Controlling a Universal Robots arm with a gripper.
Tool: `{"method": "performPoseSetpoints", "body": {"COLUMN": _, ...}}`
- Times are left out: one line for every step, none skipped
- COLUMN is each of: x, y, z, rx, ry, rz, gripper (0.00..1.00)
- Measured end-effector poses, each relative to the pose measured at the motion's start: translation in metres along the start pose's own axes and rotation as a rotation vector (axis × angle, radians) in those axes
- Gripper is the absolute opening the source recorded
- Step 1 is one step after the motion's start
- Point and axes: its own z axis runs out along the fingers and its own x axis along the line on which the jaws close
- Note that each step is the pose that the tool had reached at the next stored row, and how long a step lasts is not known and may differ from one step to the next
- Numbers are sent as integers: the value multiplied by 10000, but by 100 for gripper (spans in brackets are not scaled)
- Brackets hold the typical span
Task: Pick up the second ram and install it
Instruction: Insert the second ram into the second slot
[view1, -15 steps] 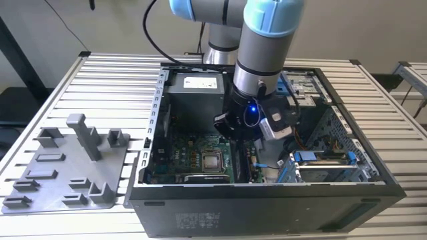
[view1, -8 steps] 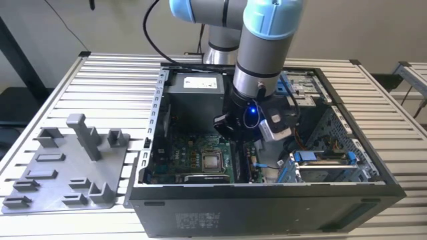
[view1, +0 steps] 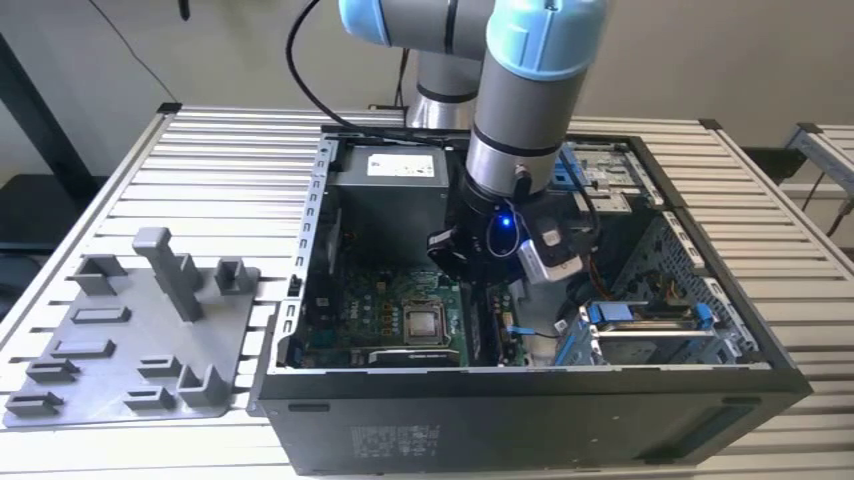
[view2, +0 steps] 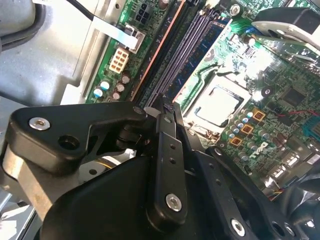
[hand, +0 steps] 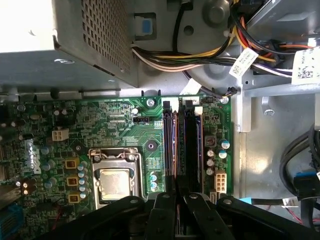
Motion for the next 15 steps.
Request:
{"method": "performPoseSetpoints", "body": {"x": 0, "y": 0, "z": 0, "rx": 1, "ry": 1, "rz": 1, "gripper": 13}}
{"method": "performPoseSetpoints", "body": {"x": -1, "y": 0, "z": 0, "rx": 0, "ry": 3, "rz": 1, "gripper": 13}}
{"method": "performPoseSetpoints", "body": {"x": -3, "y": 0, "z": 0, "rx": 1, "ry": 8, "rz": -2, "gripper": 13}}
{"method": "performPoseSetpoints", "body": {"x": -3, "y": 0, "z": 1, "rx": 0, "ry": 9, "rz": -1, "gripper": 13}}
{"method": "performPoseSetpoints", "body": {"x": -2, "y": 0, "z": 3, "rx": -1, "ry": 10, "rz": 0, "gripper": 13}}
{"method": "performPoseSetpoints", "body": {"x": -4, "y": 0, "z": 3, "rx": -1, "ry": 16, "rz": 0, "gripper": 13}}
{"method": "performPoseSetpoints", "body": {"x": -6, "y": -1, "z": 3, "rx": -1, "ry": 21, "rz": -1, "gripper": 13}}
{"method": "performPoseSetpoints", "body": {"x": -6, "y": -1, "z": 3, "rx": 0, "ry": 23, "rz": -1, "gripper": 13}}
{"method": "performPoseSetpoints", "body": {"x": -6, "y": -1, "z": 4, "rx": 1, "ry": 27, "rz": 1, "gripper": 13}}
{"method": "performPoseSetpoints", "body": {"x": -8, "y": -2, "z": 4, "rx": 2, "ry": 32, "rz": -1, "gripper": 13}}
{"method": "performPoseSetpoints", "body": {"x": -8, "y": -2, "z": 6, "rx": 2, "ry": 35, "rz": 0, "gripper": 13}}
{"method": "performPoseSetpoints", "body": {"x": -9, "y": -1, "z": 12, "rx": -1, "ry": 38, "rz": 0, "gripper": 13}}
{"method": "performPoseSetpoints", "body": {"x": -10, "y": -1, "z": 17, "rx": 0, "ry": 44, "rz": 0, "gripper": 13}}
{"method": "performPoseSetpoints", "body": {"x": -12, "y": -1, "z": 23, "rx": 2, "ry": 51, "rz": -2, "gripper": 13}}
{"method": "performPoseSetpoints", "body": {"x": -13, "y": 0, "z": 32, "rx": 2, "ry": 56, "rz": -2, "gripper": 13}}
